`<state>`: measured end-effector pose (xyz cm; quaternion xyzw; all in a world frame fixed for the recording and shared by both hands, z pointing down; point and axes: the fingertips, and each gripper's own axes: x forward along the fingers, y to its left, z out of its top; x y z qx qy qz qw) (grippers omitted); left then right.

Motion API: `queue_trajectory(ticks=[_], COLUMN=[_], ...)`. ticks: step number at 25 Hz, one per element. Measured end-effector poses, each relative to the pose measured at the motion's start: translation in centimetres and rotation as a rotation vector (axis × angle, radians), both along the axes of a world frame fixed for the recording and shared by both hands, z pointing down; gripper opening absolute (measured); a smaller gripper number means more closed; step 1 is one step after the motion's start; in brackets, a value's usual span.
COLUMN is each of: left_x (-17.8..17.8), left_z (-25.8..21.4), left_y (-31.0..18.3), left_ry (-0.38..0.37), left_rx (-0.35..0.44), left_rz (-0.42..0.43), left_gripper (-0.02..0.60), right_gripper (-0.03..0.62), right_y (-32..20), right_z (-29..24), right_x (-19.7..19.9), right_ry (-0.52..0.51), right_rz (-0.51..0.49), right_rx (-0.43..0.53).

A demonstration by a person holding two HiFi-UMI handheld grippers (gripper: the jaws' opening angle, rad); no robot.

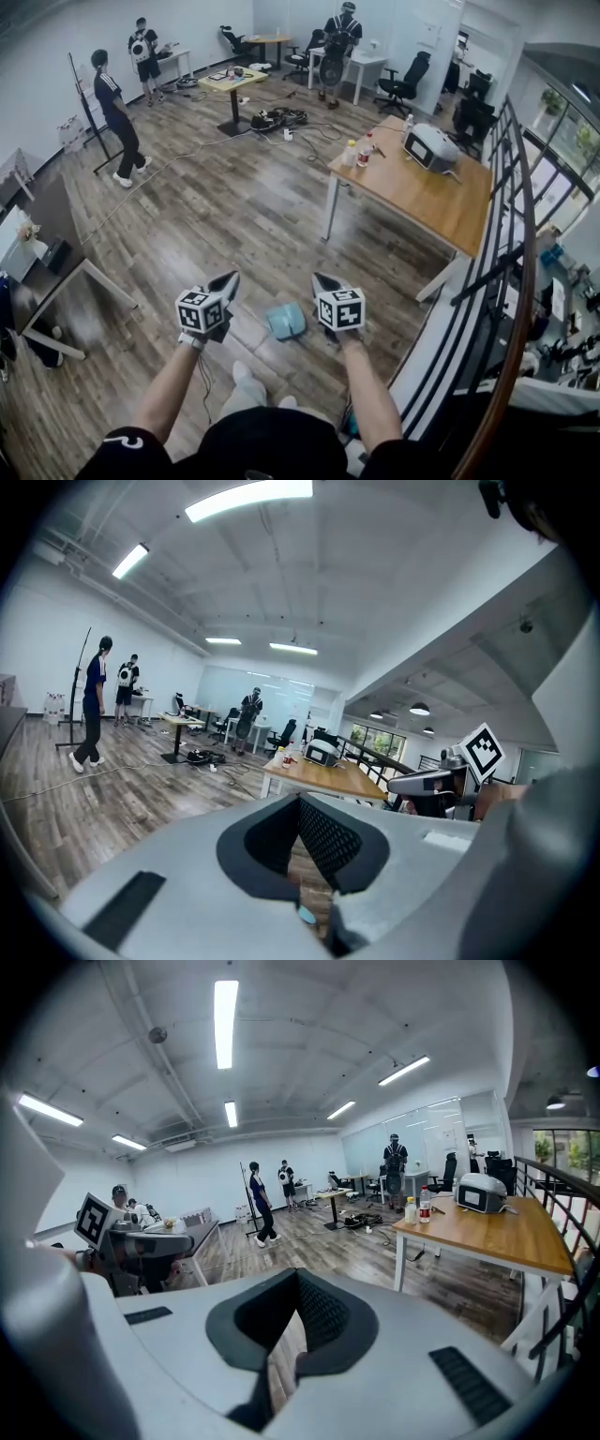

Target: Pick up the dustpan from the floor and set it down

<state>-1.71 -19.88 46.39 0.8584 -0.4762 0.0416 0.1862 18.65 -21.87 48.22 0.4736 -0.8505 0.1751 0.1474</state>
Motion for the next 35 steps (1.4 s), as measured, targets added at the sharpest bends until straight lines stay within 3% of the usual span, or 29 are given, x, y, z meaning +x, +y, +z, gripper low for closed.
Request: queue_trajectory(ticks=[35], left_x=[-0.2], left_z=[-0.2], left_y=[-0.7], left_ry=[0.006], left_rx=[-0.006], left_rz=[0.002], left_gripper=[-0.003], right_gripper=[-0.006], right_y=[-0.8], right_z=[-1.5], right_x=[-0.8], right_ry=[-0.032], right_rz=[0.012], right_rx=[0.023])
